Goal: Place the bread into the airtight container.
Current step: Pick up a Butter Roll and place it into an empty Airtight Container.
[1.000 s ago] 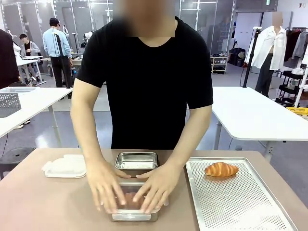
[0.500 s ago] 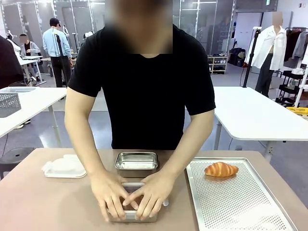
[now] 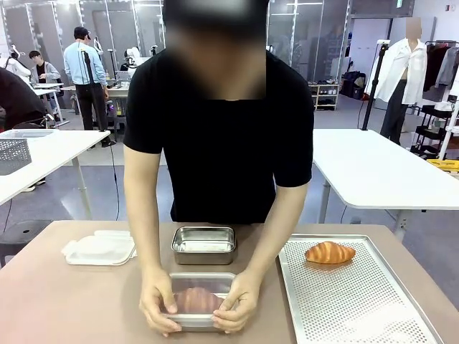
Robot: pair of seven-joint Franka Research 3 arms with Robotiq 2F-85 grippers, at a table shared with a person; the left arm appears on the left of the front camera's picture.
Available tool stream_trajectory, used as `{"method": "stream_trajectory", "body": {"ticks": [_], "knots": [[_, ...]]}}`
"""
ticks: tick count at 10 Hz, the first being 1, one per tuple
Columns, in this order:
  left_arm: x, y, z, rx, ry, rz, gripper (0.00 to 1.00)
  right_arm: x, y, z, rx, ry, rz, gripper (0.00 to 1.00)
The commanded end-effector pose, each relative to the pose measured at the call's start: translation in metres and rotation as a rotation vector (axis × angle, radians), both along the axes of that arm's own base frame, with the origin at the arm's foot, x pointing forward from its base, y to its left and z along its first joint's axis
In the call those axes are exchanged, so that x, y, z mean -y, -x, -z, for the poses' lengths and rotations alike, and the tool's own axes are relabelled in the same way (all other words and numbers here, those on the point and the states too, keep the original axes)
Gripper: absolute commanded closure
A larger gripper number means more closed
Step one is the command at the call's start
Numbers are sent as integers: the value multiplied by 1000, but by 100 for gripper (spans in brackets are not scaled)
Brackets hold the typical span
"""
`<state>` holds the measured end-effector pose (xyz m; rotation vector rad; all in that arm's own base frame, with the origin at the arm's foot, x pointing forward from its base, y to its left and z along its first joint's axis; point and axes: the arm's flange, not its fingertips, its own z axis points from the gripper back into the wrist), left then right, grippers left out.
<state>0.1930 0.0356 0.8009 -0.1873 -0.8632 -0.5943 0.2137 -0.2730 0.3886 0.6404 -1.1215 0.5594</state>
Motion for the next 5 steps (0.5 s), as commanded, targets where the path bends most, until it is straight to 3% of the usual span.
{"method": "stream_trajectory", "body": {"ticks": [1,5], "knots": [[1,0,-3,1,5,14,0,-1,-1,0,26,2,3,0],[1,0,-3,1,5,14,0,-1,-1,0,26,2,3,0]]}}
